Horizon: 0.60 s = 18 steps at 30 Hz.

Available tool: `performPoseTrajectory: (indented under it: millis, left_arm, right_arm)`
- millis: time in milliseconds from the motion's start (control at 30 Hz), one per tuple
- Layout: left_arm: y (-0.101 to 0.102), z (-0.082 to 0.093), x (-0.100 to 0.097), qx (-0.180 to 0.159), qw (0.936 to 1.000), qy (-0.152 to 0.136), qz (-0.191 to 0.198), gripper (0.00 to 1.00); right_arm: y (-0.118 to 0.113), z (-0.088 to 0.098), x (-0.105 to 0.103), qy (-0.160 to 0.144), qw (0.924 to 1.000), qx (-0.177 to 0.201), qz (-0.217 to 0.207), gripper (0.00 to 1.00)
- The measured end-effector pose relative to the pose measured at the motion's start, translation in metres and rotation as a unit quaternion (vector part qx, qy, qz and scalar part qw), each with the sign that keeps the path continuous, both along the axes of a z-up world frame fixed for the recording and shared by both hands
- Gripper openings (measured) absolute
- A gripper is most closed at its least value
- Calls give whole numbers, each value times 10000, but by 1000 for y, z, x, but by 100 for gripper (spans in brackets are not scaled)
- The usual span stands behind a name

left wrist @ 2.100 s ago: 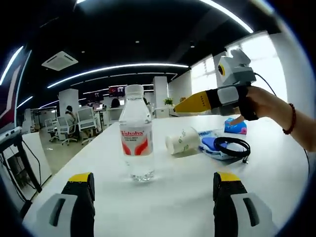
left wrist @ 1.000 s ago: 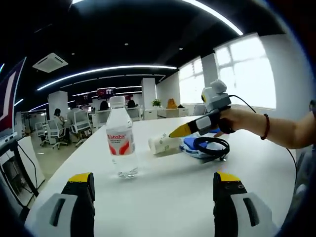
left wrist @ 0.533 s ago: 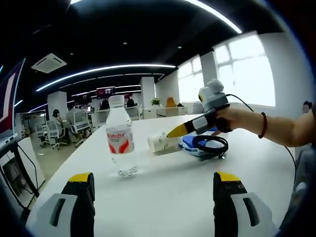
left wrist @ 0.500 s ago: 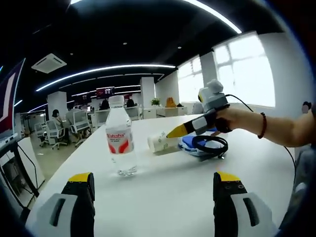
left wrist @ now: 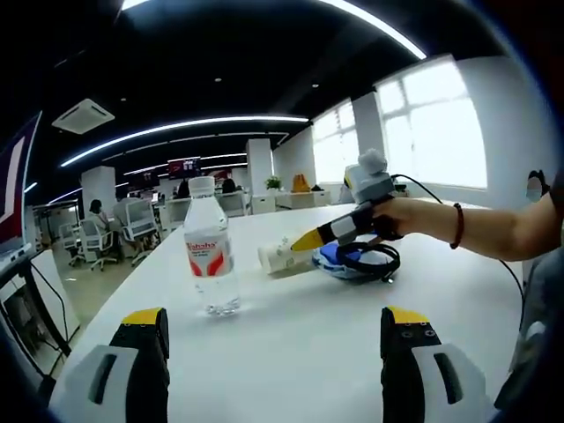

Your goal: Arrange the tabletop items into an orderly group along one side of the table until the central work area is clear of visible clutter.

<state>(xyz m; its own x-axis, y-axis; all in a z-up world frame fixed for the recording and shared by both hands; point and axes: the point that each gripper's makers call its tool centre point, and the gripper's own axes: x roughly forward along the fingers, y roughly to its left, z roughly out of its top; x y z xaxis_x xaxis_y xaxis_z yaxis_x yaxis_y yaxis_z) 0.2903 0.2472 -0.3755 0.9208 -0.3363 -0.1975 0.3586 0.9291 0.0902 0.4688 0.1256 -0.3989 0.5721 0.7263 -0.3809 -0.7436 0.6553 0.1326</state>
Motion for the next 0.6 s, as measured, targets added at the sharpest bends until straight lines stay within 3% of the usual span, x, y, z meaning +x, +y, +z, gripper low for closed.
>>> performPoseTrajectory:
  millis: [100,200,600]
  left_arm:
    - [-1,0,-1,-18,10000,-18,-10,100]
    - [0,0,-1,-29,10000,-24,-4,100]
    - [0,-1,-2,30,10000,-10,6,100]
  right_arm:
    - [-2,0,3,-97,9999,-60,-54,37]
    - [-3,2,7,-44,9998,124,-128,36]
    - [-7,-7,11,13,9998,11,-198,24]
